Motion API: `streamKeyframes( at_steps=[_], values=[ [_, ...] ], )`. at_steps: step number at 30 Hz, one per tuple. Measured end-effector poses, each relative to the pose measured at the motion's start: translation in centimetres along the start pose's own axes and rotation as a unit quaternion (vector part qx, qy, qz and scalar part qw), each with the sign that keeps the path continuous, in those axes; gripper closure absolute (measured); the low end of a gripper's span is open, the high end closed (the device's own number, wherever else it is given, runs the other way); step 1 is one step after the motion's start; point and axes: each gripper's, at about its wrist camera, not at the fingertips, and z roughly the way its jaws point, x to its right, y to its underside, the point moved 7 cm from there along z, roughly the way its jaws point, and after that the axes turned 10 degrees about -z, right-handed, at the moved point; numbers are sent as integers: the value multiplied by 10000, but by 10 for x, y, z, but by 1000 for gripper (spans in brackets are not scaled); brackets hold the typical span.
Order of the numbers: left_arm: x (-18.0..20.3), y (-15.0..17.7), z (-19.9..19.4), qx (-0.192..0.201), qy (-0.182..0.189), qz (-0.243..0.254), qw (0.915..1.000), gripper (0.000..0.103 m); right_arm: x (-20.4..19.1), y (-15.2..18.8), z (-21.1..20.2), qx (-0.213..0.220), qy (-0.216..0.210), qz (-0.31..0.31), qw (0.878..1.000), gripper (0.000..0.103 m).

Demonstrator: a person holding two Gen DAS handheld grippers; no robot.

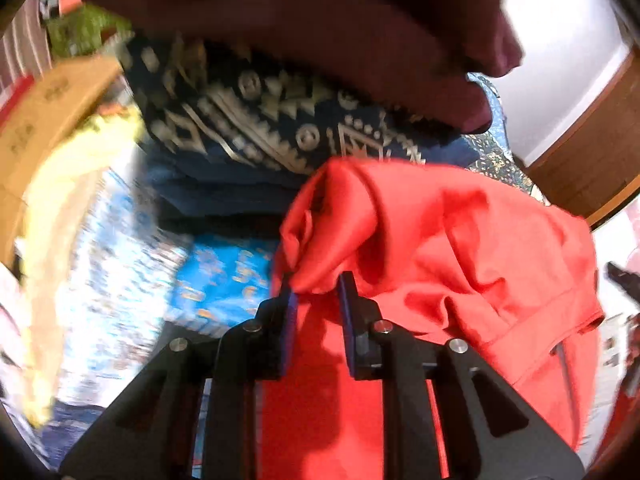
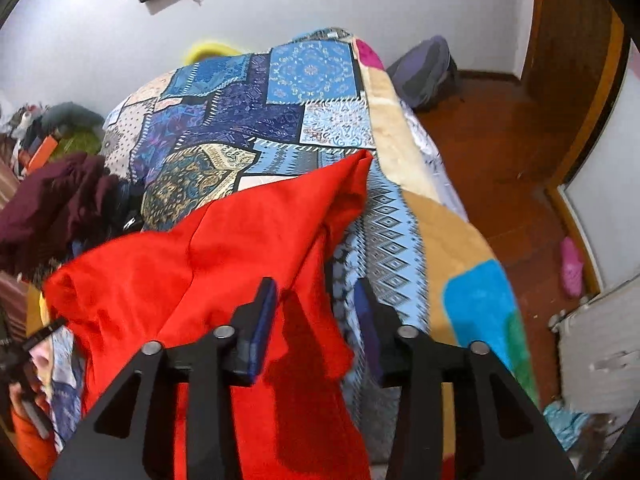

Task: Fold large clothes

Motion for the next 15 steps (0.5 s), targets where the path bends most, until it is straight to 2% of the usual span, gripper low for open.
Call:
streamKeyframes(
  at_steps=[3, 5, 7, 8, 10, 12, 15],
  values=[
    [-4, -3, -28, 276, -253, 239, 9990, 85, -2, 2, -22, 158, 242, -255, 9993, 63],
    [-10, -5, -50, 384, -258, 244, 9986, 85, -3, 4, -40, 251, 379, -410, 9981, 63],
    [-19, -6, -73, 483, -280, 246, 9981, 85, -3, 9, -60, 374, 444, -486, 9971, 58],
    [-24, -6, -80, 514, -304, 260, 9979, 84, -4, 11, -68, 435, 443, -497, 9968, 52],
    [-32, 2, -97, 534, -340, 309, 9975, 79, -6, 19, -82, 556, 433, -527, 9961, 45],
    [-49, 11, -112, 533, -416, 387, 9970, 66, -10, 27, -90, 610, 448, -579, 9954, 43],
    [-65, 26, -120, 482, -530, 612, 9956, 64, -15, 47, -102, 624, 495, -698, 9944, 42]
  ],
)
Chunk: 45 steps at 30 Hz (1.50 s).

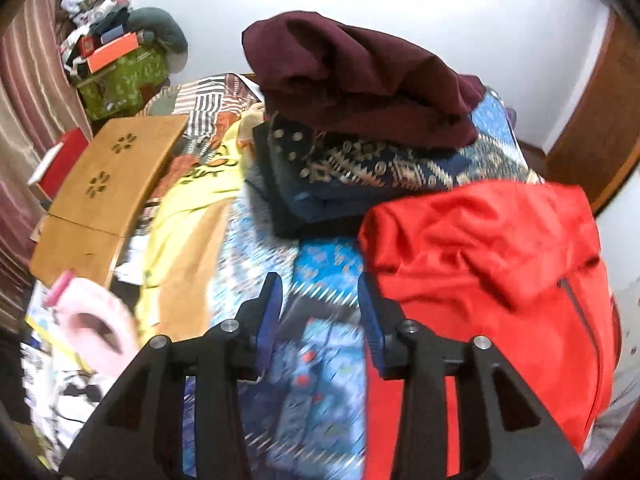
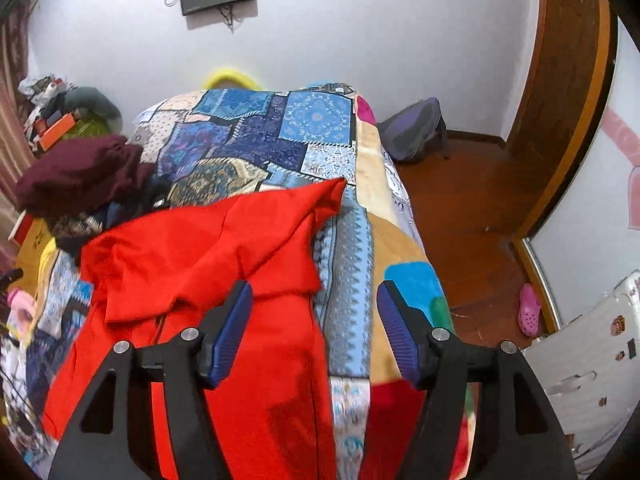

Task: Fold large clothes

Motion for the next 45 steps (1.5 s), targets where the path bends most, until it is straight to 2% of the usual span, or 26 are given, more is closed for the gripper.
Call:
streamKeyframes(
  at_steps=[1, 3, 5, 9, 13, 18, 20, 25, 29, 31, 33, 36, 37, 38, 39, 40, 41, 42, 45],
  values=[
    [-4, 8, 1, -19, -9, 69, 10000, 62, -2, 5, -2, -12, 2, -11, 10000, 42],
    [-14, 20, -5, -14, -8, 114, 9999, 50, -6, 17, -5, -63, -5, -29, 10000, 42],
    [-20, 33, -10, -49, -21, 101, 9999, 45, -7, 31, -6, -128, 1, -17, 9999, 42],
    [-22, 68, -5, -392, 93, 128, 9991, 45, -11, 58, -6, -302, -67, 108, 9995, 42],
    [-15, 103, 16, -873, 449, -75, 9951, 45, -14, 82, -6, -492, -172, 231, 9984, 42],
    [8, 135, 49, -1401, 838, -249, 9863, 45, -17, 103, -1, -738, -255, 337, 9964, 42],
    [20, 146, 63, -1670, 1056, -315, 9798, 45, -19, 110, 0, -791, -299, 387, 9957, 42],
    [33, 165, 90, -2157, 1181, -501, 9680, 45, -23, 121, 11, -921, -587, 602, 9922, 42],
    [36, 173, 98, -2196, 1389, -740, 9628, 44, -28, 128, 26, -1123, -803, 781, 9873, 42],
    [39, 174, 97, -2215, 1526, -836, 9595, 44, -36, 133, 38, -1299, -1052, 791, 9827, 42],
    [44, 176, 97, -2251, 1703, -937, 9547, 44, -40, 133, 45, -1214, -1075, 811, 9834, 40],
    [56, 177, 92, -2277, 1878, -832, 9518, 44, -38, 129, 48, -1086, -1134, 1013, 9824, 39],
    [61, 176, 92, -2273, 1897, -787, 9519, 46, -38, 127, 49, -1051, -1180, 1114, 9811, 40],
    [66, 176, 90, -2254, 1948, -716, 9519, 54, -36, 125, 51, -997, -1175, 1250, 9801, 43],
    [73, 174, 88, -2225, 1988, -646, 9523, 64, -36, 124, 52, -960, -1165, 1413, 9784, 53],
    [81, 171, 87, -2193, 2020, -595, 9527, 70, -36, 123, 54, -951, -1142, 1436, 9784, 60],
    [86, 169, 86, -2183, 2058, -567, 9523, 83, -36, 120, 55, -947, -1095, 1432, 9790, 79],
    [93, 166, 86, -2170, 2092, -541, 9520, 94, -36, 118, 56, -932, -1104, 1450, 9788, 90],
    [114, 149, 79, -1994, 2249, -375, 9530, 99, -38, 105, 52, -800, -1622, 1700, 9687, 93]
  ],
)
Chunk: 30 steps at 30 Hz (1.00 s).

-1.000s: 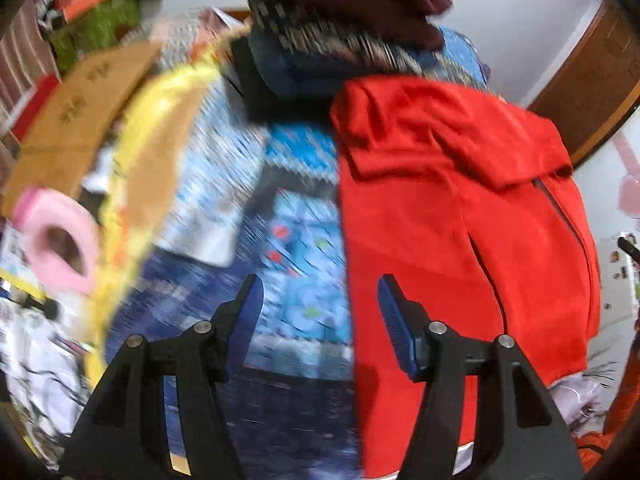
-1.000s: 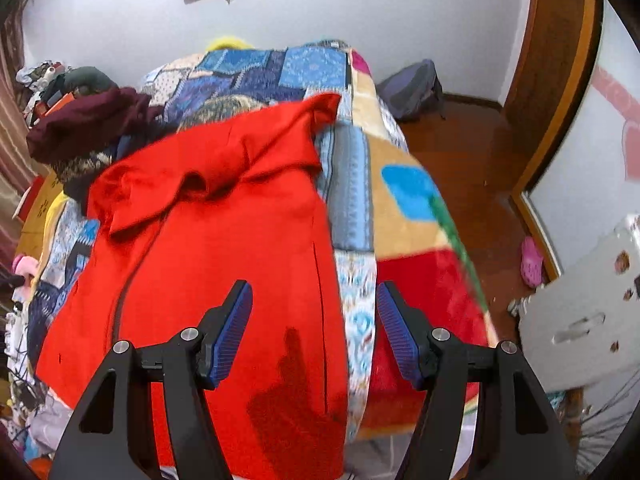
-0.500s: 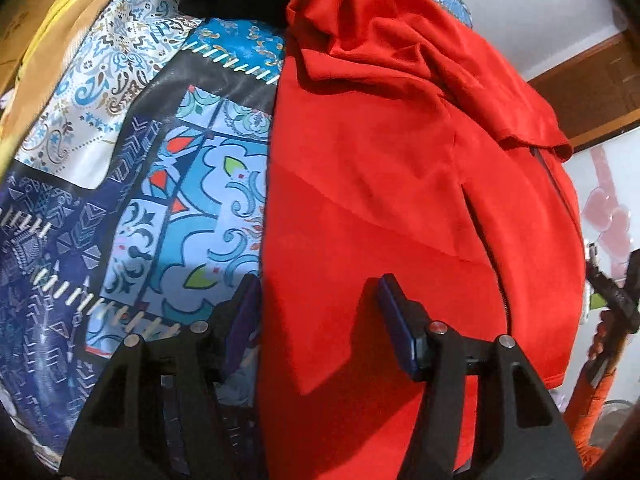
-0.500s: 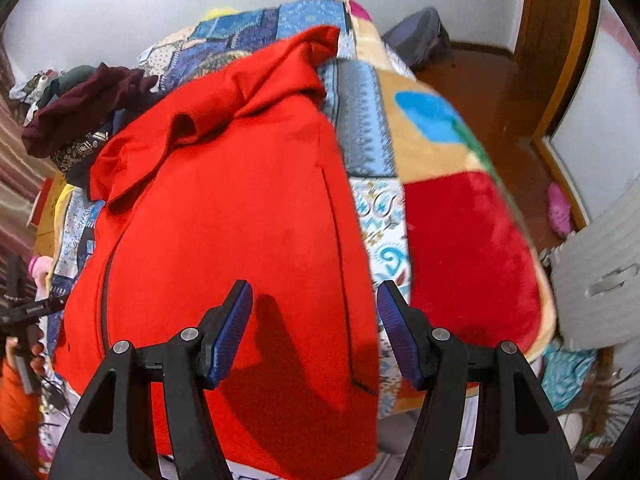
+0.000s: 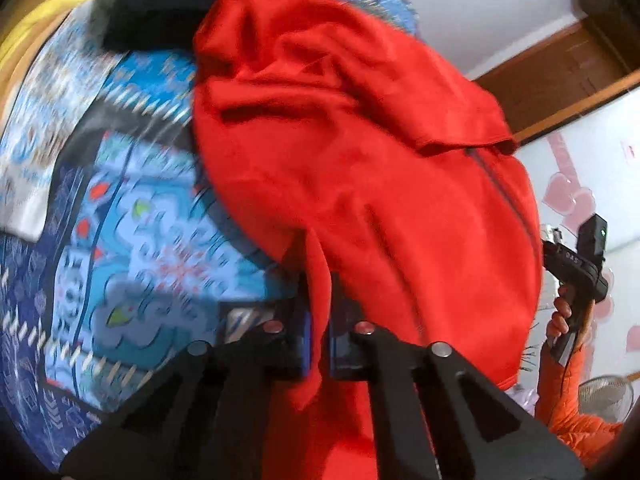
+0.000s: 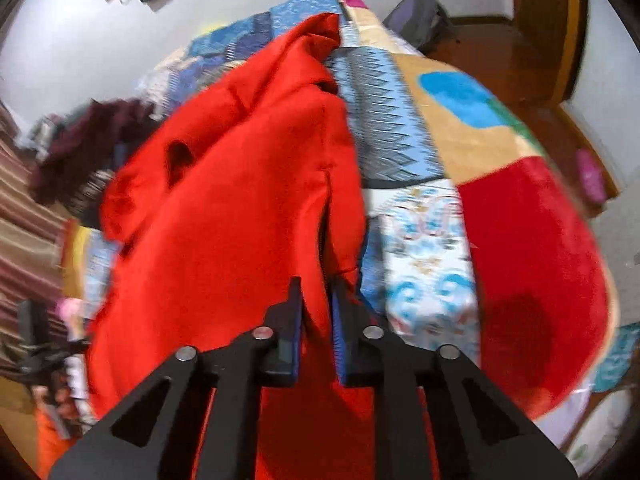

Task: Fold large clothes

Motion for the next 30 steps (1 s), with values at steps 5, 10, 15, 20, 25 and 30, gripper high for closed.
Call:
streamKeyframes(
  at_steps=[5, 10, 15, 20, 25, 30],
  values=[
    [42, -34, -26, 561, 258, 280, 9977, 99, -12, -29, -21, 345, -374, 80, 9987, 94],
    [51, -91, -55, 1294, 453, -59, 9905, 99, -19, -77, -42, 990, -524, 6, 9937, 94],
    [19, -137, -47, 1868, -149, -428, 9813, 99, -3, -116, -19, 1183, -65, -21, 9930, 94],
    [-22, -158, 3, 1710, -818, -676, 9795, 99, 17, -125, 29, 818, 675, -193, 9942, 94],
    [-34, -150, 53, 835, -1026, -625, 9892, 95, 22, -122, 36, 711, 1281, -395, 9884, 59],
    [-27, -145, 56, 614, -1281, -306, 9894, 63, 20, -117, 15, 611, 1185, -573, 9894, 45]
  ],
)
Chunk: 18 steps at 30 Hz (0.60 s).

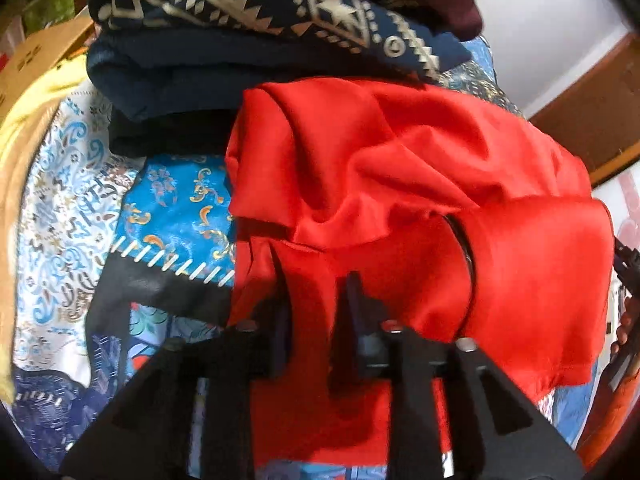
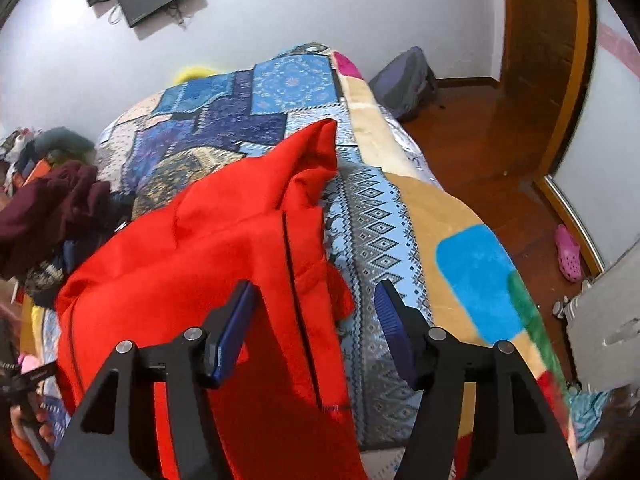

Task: Fold large clothes

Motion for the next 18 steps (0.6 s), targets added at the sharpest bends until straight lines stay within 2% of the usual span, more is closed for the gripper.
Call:
streamKeyframes(
  at_steps=[3, 5, 8, 10, 13, 18],
  values=[
    [-4, 3, -12, 113, 56, -59, 9999, 51, 4, 5, -8, -72, -99, 41, 9999, 43],
    [-11, 8, -18, 157, 57, -131, 9998, 48, 6, 12, -11, -121, -179, 74, 9997, 41],
    [-26, 19, -17, -16, 250, -392, 9989, 43, 6, 25, -8, -291, -337, 152, 9989, 41],
    [-33, 31, -11, -313, 615, -649, 9955, 43, 6, 42, -1, -594, -510, 245, 9966, 41],
    [-44, 44, -2, -582, 957, -972, 9889, 42, 1, 61, 11, -922, -781, 403, 9919, 41],
    [-52, 61, 8, -860, 1513, -1430, 9743, 40, -4, 70, 9, -777, -940, 534, 9911, 41]
  ],
)
